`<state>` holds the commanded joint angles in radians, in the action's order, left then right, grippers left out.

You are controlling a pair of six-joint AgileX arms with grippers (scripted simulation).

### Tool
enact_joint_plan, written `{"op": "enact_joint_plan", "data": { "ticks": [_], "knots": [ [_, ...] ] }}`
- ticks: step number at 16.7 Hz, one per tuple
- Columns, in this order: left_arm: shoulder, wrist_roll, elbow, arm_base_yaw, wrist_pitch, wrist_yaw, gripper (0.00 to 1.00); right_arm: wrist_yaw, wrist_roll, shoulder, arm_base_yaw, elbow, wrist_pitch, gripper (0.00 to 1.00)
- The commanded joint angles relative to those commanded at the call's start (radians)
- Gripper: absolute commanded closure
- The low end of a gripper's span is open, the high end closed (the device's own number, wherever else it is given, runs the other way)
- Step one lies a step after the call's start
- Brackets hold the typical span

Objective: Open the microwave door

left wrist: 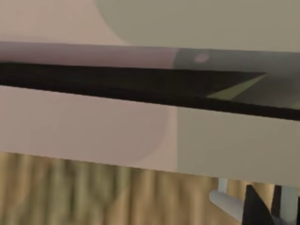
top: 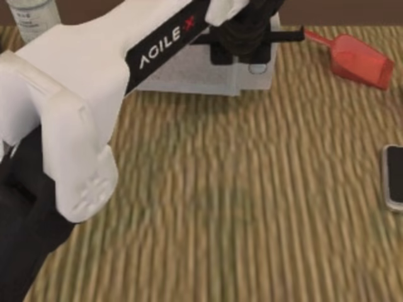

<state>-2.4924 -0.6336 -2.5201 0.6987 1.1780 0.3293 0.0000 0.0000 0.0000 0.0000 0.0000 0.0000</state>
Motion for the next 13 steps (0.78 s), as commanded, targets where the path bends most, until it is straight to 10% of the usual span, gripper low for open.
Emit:
{"op": "enact_joint_plan", "data": {
  "ticks": [13],
  "knots": [
    [0.146,0.081,0.266,-0.002,-0.145,-0.033,1.00,0.000,0.000,0.000,0.000,0.000,0.000,0.00]
  ]
}}
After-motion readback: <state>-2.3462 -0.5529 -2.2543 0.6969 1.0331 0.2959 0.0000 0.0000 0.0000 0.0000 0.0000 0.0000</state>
